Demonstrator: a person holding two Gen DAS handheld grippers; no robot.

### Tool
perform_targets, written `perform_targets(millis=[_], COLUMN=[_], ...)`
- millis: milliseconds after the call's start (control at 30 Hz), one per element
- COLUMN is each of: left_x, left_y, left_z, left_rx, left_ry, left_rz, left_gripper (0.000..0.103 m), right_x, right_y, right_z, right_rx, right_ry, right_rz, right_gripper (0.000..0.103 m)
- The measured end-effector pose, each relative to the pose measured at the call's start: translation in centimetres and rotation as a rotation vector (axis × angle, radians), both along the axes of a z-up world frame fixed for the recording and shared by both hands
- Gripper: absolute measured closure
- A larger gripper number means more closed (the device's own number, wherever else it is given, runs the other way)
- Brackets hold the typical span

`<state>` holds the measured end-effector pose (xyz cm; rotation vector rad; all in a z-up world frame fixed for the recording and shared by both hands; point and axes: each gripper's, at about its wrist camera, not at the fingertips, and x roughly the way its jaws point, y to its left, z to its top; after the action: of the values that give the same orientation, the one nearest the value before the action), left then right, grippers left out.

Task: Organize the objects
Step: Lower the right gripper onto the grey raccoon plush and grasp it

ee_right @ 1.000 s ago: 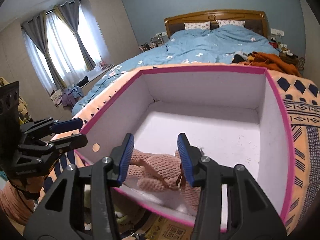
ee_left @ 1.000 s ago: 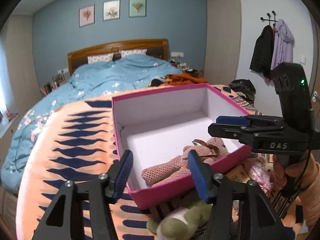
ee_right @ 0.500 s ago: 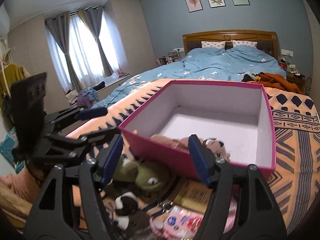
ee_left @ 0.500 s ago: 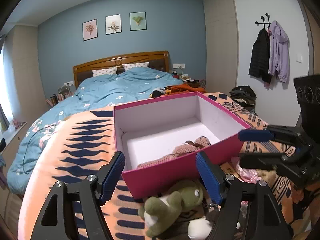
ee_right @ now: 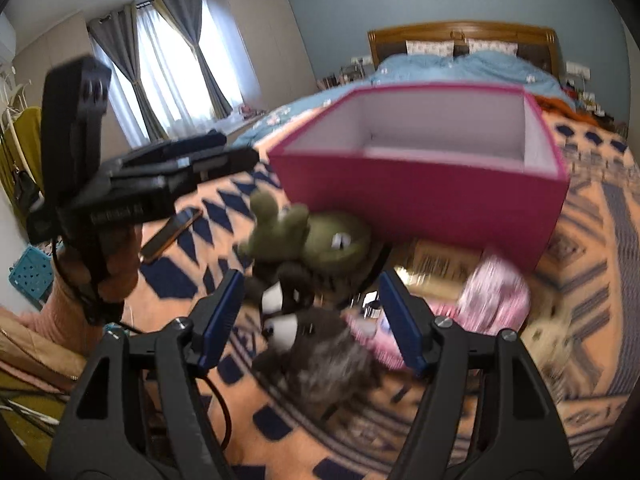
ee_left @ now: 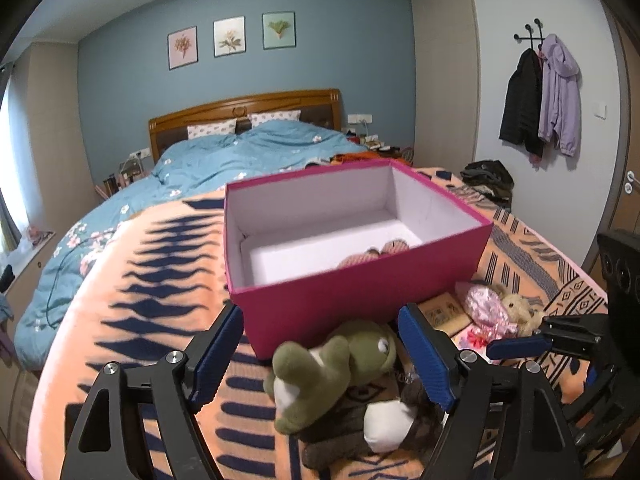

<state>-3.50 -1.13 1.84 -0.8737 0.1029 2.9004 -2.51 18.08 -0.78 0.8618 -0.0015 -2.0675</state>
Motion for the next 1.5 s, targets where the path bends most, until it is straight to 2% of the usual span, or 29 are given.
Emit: perform_targets(millis=[200, 433, 767, 800, 867, 933, 1067, 1300, 1400, 1500], left_x=[0.5, 1.4, 1.6, 1.6, 1.7, 1.9, 2.3, 2.7, 2.6, 2.2], left_y=[-0.8, -1.8, -1.2, -1.1, -1.1, -1.2, -1.3, -0.2, 0.5, 1.3], left_z=[-2.1, -4.2, -6.3, -6.4, -6.5, -6.5, -6.5, -6.8, -7.4, -7.9], left_rx=[0.017, 0.033, 0.043, 0.041, 0.040, 0.042, 0.070, 0.097, 0.105, 0.082], left_ry=[-0.054, -0.106, -0.171, -0.173, -0.174, -0.174, -0.178, -0.187, -0.200, -0.216], left_rz=[0.021, 0.025, -0.012, -0.016, -0.023, -0.035, -0.079, -0.199, -0.237, -0.242], left_gripper=[0.022, 0.022, 0.022, 0.022, 0.022, 0.022, 0.022, 0.022, 0.022, 0.024], right_x=[0.9, 1.5, 1.9, 1.9, 1.8, 1.5, 0.7, -1.2, -2.5, -3.9], right_y=[-0.3, -1.1, -1.0, -1.1, -1.4, -1.0, 0.2, 1.6, 2.1, 2.7], right_z=[-2.6, -3.5, -4.4, -4.5, -4.6, -4.6, -3.4, -0.6, -0.6, -1.3], right_rx=[0.024, 0.082, 0.125, 0.136, 0.152, 0.134, 0.067, -0.009, -0.015, -0.039], right_ry=[-0.059, -0.035, -0.022, -0.017, -0.012, -0.033, -0.077, -0.078, -0.098, -0.160], right_rz=[-0.004, -0.015, -0.041, -0.045, -0.053, -0.049, -0.041, -0.064, -0.092, -0.111], right_gripper=[0.032, 0.032, 0.032, 0.032, 0.039, 0.044, 0.046, 0.048, 0.049, 0.050])
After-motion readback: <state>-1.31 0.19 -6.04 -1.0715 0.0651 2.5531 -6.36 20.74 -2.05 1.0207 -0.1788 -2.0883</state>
